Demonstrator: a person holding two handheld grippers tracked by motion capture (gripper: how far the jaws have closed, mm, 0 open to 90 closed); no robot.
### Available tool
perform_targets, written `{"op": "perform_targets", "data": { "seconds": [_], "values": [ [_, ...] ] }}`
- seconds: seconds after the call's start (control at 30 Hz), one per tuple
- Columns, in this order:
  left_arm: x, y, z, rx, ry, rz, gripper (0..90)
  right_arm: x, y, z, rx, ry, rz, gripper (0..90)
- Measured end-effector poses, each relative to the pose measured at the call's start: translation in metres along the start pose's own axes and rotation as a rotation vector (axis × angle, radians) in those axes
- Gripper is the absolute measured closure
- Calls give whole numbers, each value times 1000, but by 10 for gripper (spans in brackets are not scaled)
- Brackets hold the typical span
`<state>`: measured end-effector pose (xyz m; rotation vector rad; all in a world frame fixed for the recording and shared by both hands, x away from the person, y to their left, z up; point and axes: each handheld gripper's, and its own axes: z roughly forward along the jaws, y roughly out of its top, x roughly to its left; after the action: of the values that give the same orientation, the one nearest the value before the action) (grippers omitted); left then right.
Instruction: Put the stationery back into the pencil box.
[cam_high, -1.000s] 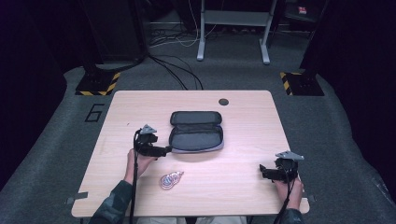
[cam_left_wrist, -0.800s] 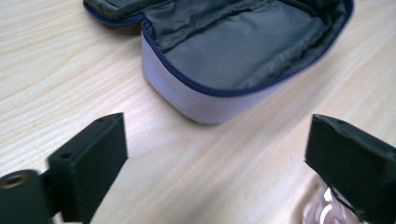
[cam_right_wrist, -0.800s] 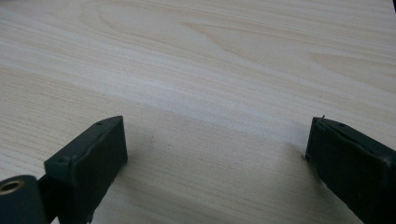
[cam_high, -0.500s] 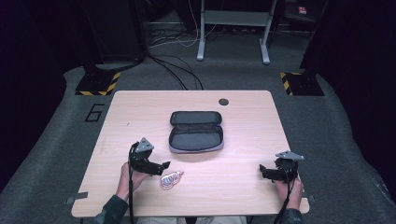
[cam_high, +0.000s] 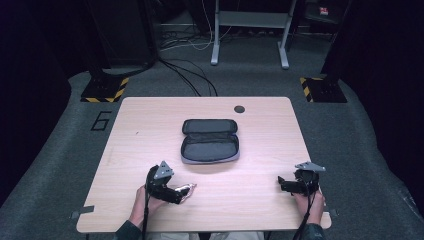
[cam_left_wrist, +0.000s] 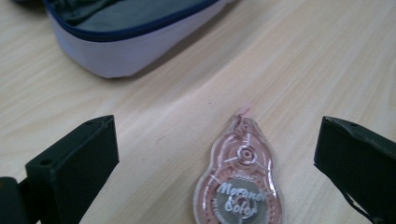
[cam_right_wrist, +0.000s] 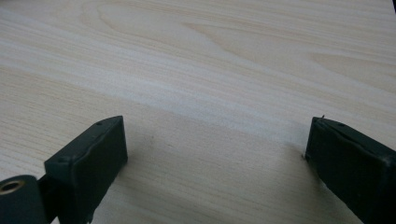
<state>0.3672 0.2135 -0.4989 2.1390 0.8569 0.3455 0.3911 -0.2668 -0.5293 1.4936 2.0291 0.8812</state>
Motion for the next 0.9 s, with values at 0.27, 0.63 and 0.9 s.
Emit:
{"op": "perform_targets", "data": {
  "seconds": [0.27, 0.63, 0.9],
  "values": [
    [-8, -2, 12, 50, -35, 30, 49, 0, 0, 0, -1, 0, 0, 50],
    [-11, -7, 20, 81, -57, 73, 312, 0, 0, 0, 0, 0, 0, 51],
    [-13, -10, 22, 77, -32, 96, 459, 0, 0, 0, -2, 0, 0, 51]
  ]
}}
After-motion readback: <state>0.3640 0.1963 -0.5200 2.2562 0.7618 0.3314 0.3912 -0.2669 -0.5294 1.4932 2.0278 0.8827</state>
